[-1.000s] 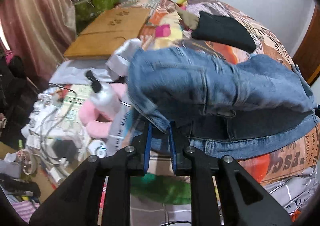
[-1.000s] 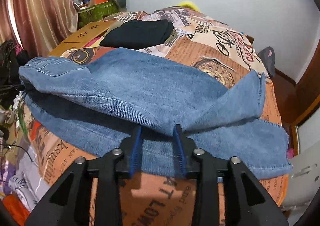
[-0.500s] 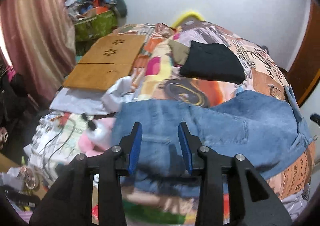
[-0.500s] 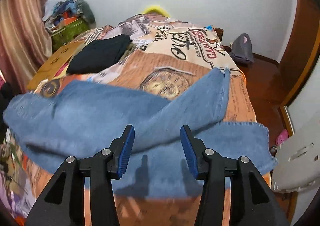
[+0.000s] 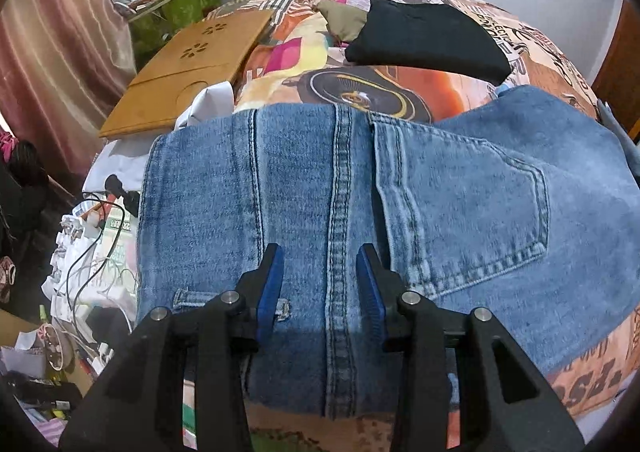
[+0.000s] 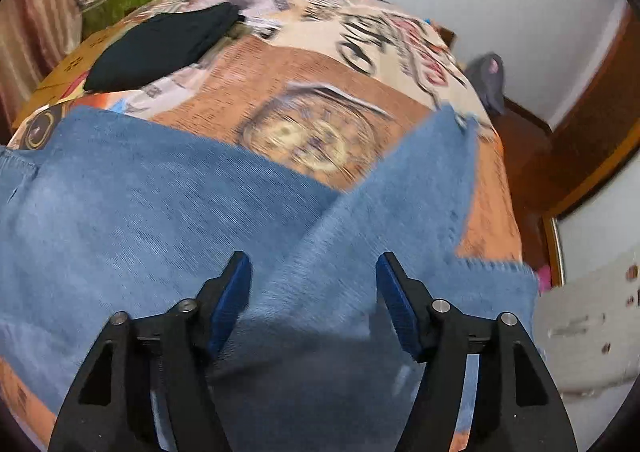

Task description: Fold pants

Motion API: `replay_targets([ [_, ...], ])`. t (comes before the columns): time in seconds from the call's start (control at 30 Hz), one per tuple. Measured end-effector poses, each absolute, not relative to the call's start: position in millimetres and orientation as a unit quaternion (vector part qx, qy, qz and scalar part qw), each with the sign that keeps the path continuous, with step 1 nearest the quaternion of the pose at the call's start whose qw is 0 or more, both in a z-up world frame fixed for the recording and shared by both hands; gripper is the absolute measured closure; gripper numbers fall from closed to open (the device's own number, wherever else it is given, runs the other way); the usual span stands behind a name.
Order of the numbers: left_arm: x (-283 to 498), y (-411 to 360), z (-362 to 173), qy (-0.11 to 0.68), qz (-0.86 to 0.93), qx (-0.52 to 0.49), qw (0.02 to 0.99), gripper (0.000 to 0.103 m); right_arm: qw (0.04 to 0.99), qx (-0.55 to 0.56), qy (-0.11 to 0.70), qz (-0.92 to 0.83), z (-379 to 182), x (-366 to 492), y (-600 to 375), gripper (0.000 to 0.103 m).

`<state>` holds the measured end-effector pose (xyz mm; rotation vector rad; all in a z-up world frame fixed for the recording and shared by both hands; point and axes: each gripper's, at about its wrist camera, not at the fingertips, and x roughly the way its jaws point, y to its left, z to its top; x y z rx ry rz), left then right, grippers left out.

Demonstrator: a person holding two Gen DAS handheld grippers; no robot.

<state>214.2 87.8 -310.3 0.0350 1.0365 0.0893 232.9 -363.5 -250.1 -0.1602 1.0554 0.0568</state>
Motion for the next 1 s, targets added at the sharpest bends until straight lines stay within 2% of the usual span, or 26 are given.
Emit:
replay_targets([
  [0.6, 212, 83, -310, 0.516, 0.052, 0.023, 0.855, 0.063, 0.881, 0.041, 0.471, -0.025, -248, 171, -420, 0.038],
  [0.87, 234, 42, -241, 0.462, 0.014, 0.028, 0.886, 0.063, 0.891, 0.033, 0.453, 0.004, -218, 194, -428, 0.038],
  [0.93, 250, 26, -226, 0.443, 0.004, 0.027, 0.896, 0.061, 0.894, 0.031, 0.446, 0.010, -211, 206, -430, 0.038],
  [1.0, 269, 13, -220, 0.434, -0.002, 0.025, 0.901, 0.053, 0.897, 0.025, 0.441, 0.016, -205, 222, -430, 0.038],
])
